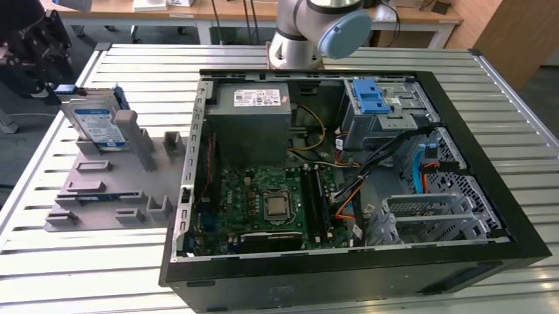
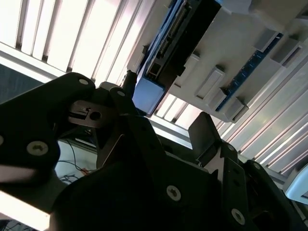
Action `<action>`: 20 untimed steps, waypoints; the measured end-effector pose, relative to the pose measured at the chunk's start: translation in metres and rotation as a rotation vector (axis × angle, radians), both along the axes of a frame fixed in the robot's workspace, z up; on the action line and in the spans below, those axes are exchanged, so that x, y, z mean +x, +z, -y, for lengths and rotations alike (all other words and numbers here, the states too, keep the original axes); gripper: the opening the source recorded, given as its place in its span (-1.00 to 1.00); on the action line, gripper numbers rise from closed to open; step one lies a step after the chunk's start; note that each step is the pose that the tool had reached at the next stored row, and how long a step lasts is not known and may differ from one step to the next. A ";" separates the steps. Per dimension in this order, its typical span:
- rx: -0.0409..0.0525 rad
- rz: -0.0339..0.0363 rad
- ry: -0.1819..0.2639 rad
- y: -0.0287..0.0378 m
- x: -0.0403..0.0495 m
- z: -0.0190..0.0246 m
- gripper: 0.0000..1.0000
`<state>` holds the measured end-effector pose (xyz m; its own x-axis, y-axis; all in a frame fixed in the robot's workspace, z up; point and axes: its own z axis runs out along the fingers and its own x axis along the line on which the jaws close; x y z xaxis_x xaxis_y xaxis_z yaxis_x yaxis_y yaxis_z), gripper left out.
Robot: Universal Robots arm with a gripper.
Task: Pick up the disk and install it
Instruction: 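Pick up the disk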
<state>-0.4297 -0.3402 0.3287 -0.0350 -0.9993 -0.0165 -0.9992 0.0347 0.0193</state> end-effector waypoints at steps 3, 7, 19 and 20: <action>0.0000 0.0070 0.005 -0.0048 -0.0013 -0.0002 0.40; 0.0001 0.0094 0.006 -0.0118 -0.0046 -0.0027 0.40; 0.0000 0.0092 0.006 -0.0243 -0.0047 -0.0070 0.12; 0.0001 0.0094 0.006 -0.0244 -0.0047 -0.0070 0.12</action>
